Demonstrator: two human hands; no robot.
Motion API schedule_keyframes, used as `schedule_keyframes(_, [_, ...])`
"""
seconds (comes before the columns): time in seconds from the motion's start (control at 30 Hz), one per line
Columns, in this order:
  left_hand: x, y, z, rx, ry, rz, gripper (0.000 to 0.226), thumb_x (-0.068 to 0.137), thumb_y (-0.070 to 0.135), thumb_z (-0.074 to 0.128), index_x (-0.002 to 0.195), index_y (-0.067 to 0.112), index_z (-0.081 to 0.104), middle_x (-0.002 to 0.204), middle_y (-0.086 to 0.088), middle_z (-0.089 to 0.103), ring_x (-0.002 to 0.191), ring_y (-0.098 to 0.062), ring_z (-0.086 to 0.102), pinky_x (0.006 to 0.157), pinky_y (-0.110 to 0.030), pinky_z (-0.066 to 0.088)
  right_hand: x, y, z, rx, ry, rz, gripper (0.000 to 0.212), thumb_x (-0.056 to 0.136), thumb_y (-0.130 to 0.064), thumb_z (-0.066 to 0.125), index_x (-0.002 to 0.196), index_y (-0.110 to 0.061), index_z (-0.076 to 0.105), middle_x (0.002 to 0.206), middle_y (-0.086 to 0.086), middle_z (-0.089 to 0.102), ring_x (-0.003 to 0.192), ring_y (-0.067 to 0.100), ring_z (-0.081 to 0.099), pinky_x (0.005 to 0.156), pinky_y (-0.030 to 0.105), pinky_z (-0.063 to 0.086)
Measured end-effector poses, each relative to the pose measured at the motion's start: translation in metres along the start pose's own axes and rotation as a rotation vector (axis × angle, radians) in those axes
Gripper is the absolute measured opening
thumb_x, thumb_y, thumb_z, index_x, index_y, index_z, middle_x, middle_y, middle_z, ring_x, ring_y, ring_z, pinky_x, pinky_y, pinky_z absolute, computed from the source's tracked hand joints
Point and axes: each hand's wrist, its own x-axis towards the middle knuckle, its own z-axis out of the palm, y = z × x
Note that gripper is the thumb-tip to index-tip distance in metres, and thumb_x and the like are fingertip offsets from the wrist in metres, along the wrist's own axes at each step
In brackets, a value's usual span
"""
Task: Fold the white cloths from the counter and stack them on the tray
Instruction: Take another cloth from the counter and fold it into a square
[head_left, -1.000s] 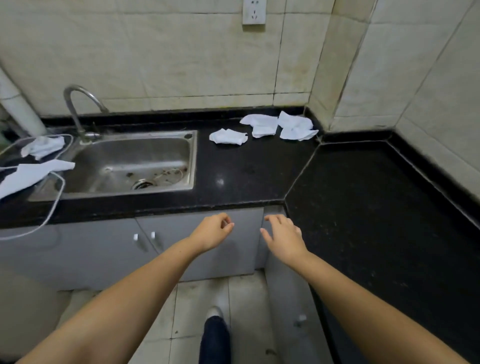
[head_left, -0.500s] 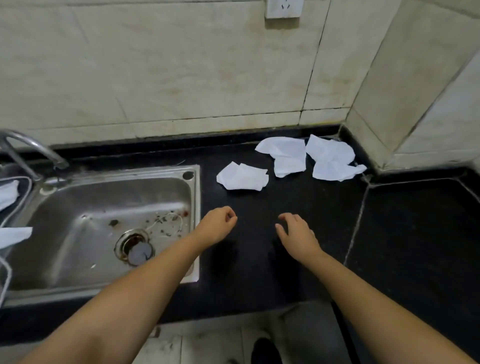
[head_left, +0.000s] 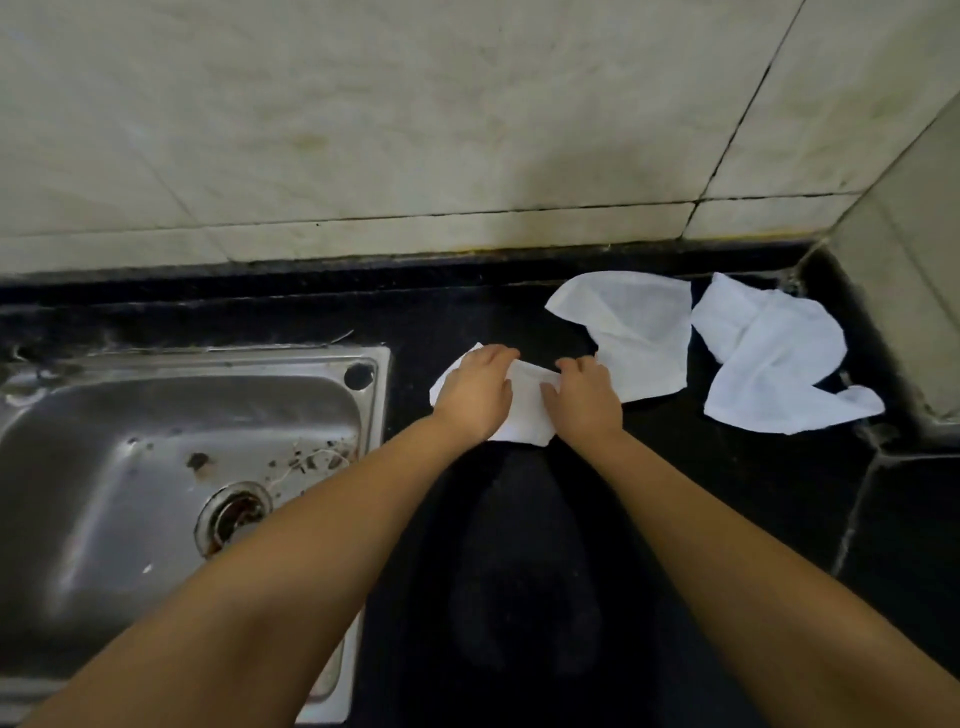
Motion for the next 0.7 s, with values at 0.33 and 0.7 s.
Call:
schedule_keyframes(0.33, [0.0, 0.019, 0.001, 0.365, -0.01, 0.141, 0.023, 0.093, 0.026, 0.045, 0.113, 0.021, 0.056, 0.108, 0.0, 0.06, 0.111, -0.021, 0.047, 0.097, -0.032, 0.026, -0.022, 0.012, -0.031, 0.399, -0.008, -0.077, 0.012, 0.089, -0.013, 0.054, 0.098, -0.008, 0.059, 0.1, 0.01, 0.058, 0.087, 0.018, 0.056, 0.074, 0.024, 0.046])
schedule_keyframes(0.7, [-0.103, 0.048, -0.055, -0.122, 0.308, 0.331, 0.008, 0.086, 0.028, 0.062, 0.089, 0.02, 0.061, 0.072, 0.014, 0.052, 0.073, -0.009, 0.045, 0.083, -0.026, 0.025, -0.145, 0.015, -0.113, 0.749, 0.323, -0.105, 0.018, 0.096, -0.021, 0.051, 0.098, -0.009, 0.064, 0.091, -0.003, 0.062, 0.083, 0.005, 0.056, 0.074, 0.016, 0.044])
